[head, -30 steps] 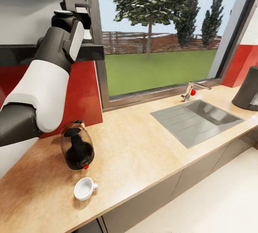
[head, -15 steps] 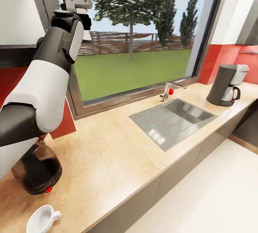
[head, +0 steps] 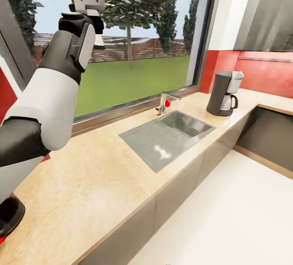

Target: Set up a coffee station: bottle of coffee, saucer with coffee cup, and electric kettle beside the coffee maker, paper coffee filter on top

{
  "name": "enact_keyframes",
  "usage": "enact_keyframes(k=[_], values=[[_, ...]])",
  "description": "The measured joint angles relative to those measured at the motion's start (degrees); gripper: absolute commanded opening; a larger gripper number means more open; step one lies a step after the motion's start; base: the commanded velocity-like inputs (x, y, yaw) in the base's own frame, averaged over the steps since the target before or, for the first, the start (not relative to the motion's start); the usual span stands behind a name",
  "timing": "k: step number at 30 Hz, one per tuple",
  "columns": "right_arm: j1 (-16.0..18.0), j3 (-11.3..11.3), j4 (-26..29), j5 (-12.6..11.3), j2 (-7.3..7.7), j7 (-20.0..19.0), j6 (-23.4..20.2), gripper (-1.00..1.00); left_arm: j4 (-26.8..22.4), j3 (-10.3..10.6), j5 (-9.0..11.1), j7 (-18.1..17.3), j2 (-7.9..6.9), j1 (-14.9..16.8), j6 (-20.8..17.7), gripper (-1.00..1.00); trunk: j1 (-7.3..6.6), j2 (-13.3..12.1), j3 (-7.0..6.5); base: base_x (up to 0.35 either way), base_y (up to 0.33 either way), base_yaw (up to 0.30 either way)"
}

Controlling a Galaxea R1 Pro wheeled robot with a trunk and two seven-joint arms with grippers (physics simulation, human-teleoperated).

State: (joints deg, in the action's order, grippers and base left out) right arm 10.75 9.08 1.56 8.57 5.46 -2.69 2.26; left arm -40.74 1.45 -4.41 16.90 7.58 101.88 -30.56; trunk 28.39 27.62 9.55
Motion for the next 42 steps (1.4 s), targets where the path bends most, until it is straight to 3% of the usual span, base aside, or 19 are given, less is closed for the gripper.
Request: enact_keyframes(k=[9, 16, 18, 21, 22, 25, 27, 28, 30, 32, 33, 34, 36, 37, 42], values=[[0.0, 0.0, 0.2, -0.1, -0.11, 0.0, 0.0, 1.00, 0.1, -0.1, 0.1, 0.3, 0.22, -0.3, 0.2, -1.00, 0.01, 0.0, 0.00, -0.066, -0.273, -0.222], [0.0, 0.0, 0.2, 0.0, -0.20, 0.1, 0.1, 1.00, -1.2, -0.1, 0.3, 0.3, 0.23, -7.9, 1.0, -1.00, 0.02, 0.0, 0.01, -0.093, -0.273, -0.028], [0.0, 0.1, 0.3, -0.1, -0.21, 0.0, 0.3, 1.00, -7.3, -0.1, 0.4, -0.2, 0.23, -14.4, 1.1, -1.00, 0.01, 0.0, 0.01, -0.104, -0.269, -0.001], [0.0, 0.2, 0.4, -0.2, -0.21, 0.0, 0.6, 1.00, -13.6, 0.0, 0.5, -0.5, 0.23, -20.1, 1.0, -1.00, 0.01, 0.0, 0.01, -0.105, -0.222, 0.000], [0.0, 0.2, 0.8, -0.3, -0.24, 0.0, 1.3, 1.00, -16.9, 0.6, 0.5, -0.6, 0.22, -23.5, 1.0, -1.00, 0.00, 0.0, 0.01, -0.079, -0.127, 0.000], [0.0, 0.3, 1.9, -0.3, -0.36, -0.2, 2.5, 1.00, -22.0, 7.6, 1.0, -0.6, -0.08, -30.8, 1.1, -1.00, -0.01, 0.0, 0.02, -0.020, -0.032, 0.000], [0.0, 0.3, 2.0, -0.3, -0.53, -0.2, 2.6, 1.00, -23.5, 9.0, 0.8, -0.6, -0.10, -33.6, 1.0, -1.00, 0.00, 0.0, 0.02, -0.005, -0.007, 0.000], [0.0, 0.2, 2.1, -0.4, -1.02, -0.2, 2.9, 1.00, -25.5, 9.6, 0.6, -0.7, -0.11, -36.9, 1.0, -1.00, -0.02, 0.0, 0.02, -0.001, -0.002, 0.000], [0.0, 0.2, 2.1, -0.3, -1.45, -0.2, 4.0, 1.00, -26.3, 9.9, 0.9, -1.4, -0.16, -39.9, 2.1, -1.00, 0.00, 0.0, 0.01, 0.000, -0.001, 0.000], [0.0, 0.4, 2.1, -0.4, -1.62, -0.1, 5.4, 1.00, -26.6, 9.6, 1.0, -7.0, -0.41, -44.0, 5.8, -1.00, 0.01, 0.0, 0.02, 0.000, 0.000, -0.026], [0.0, 0.4, 2.1, -1.7, -1.68, -0.1, 6.0, 1.00, -27.1, 9.4, 0.6, -16.5, -2.80, -47.1, 7.8, -1.00, -0.01, 0.0, -0.04, 0.000, 0.000, -0.062], [0.0, 0.4, 2.1, -2.3, -1.69, -0.1, 6.0, 1.00, -25.6, 9.4, 0.6, -18.7, -3.65, -49.6, 8.1, -1.00, 0.01, 0.0, -0.03, 0.000, 0.000, -0.053], [0.0, 0.4, 2.1, -3.4, -1.69, 0.0, 6.1, 1.00, -26.8, 9.4, 0.6, -20.9, -4.52, -50.4, 8.4, -1.00, -0.01, 0.0, -0.09, 0.000, 0.000, -0.020], [0.0, 0.5, 2.1, -4.3, -1.70, 0.0, 6.1, 1.00, -27.5, 8.7, 0.6, -22.1, -4.99, -52.8, 8.6, -1.00, -0.01, 0.0, -0.07, 0.000, 0.000, -0.002], [0.0, 0.5, 2.1, -4.5, -1.61, 0.1, 6.1, 1.00, -36.6, 8.2, 0.8, -21.7, -4.89, -59.5, 8.4, -1.00, -0.01, 0.0, -0.08, 0.000, 0.000, 0.000]])
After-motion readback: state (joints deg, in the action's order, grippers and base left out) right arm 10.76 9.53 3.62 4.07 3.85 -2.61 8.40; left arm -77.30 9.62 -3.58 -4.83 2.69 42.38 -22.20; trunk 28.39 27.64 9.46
